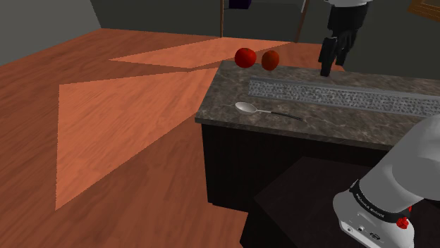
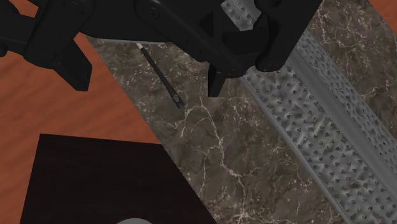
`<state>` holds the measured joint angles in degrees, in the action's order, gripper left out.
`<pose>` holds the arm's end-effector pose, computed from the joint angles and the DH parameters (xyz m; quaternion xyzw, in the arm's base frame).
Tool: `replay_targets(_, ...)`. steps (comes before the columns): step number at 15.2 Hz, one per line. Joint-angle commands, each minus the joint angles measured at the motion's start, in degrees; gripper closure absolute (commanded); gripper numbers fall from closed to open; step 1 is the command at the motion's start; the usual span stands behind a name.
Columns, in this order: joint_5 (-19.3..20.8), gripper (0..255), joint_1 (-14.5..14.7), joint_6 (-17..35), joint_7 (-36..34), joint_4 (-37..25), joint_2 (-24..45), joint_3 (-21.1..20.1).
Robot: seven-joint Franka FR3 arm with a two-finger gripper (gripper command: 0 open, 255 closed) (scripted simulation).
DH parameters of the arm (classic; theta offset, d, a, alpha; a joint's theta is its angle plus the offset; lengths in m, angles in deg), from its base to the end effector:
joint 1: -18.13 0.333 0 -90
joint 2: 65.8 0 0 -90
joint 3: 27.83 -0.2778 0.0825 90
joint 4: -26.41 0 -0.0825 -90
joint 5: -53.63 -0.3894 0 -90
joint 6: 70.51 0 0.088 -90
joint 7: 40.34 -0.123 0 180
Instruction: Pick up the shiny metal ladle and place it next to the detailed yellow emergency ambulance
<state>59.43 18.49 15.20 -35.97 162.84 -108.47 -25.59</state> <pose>0.3359 -0.0255 0.5160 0.9964 0.0275 -0.0720 0.0339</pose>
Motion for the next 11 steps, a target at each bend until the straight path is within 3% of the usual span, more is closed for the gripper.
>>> replay_targets(1,0.00,0,0.00,0.00,0.00,0.00,0.00,0.00)
replay_targets(11,2.62,0,6.18,26.37,14.26,10.77,8.62,2.94)
